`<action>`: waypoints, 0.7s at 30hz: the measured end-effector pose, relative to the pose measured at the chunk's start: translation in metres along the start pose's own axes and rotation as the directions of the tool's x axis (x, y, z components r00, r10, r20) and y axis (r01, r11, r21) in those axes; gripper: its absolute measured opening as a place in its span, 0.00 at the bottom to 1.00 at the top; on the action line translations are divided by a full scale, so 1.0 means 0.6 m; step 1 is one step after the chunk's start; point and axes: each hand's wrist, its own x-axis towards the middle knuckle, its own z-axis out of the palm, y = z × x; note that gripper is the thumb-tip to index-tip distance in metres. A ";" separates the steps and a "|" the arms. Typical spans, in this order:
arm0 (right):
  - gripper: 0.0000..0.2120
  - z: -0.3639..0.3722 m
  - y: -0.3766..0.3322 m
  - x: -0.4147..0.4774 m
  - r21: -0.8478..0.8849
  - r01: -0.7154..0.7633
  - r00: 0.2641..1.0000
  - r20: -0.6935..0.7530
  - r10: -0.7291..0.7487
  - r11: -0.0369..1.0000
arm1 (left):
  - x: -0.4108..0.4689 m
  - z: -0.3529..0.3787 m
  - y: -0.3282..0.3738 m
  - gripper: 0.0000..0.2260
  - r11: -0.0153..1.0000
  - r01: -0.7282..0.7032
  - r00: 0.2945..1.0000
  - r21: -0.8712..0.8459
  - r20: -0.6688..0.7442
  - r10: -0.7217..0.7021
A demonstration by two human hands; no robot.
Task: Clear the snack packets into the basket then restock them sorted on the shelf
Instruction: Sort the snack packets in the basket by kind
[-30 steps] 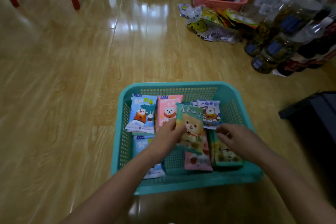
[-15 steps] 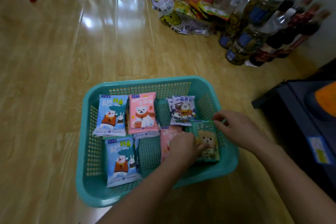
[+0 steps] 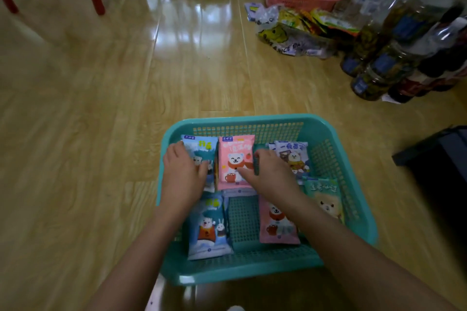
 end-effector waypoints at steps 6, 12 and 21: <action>0.31 0.039 -0.029 0.025 -0.051 -0.117 0.993 -0.027 0.115 0.992 | 0.019 0.002 0.001 0.24 0.967 0.004 0.987 0.256 0.153 -0.044; 0.24 0.037 -0.022 0.038 0.116 -0.205 0.979 0.033 0.203 0.972 | 0.042 -0.001 0.011 0.27 0.955 0.039 0.972 0.294 0.211 -0.105; 0.09 -0.034 0.059 -0.060 0.595 -0.238 0.970 0.102 0.222 0.767 | 0.055 -0.006 0.008 0.31 0.957 0.099 0.962 0.273 0.221 -0.163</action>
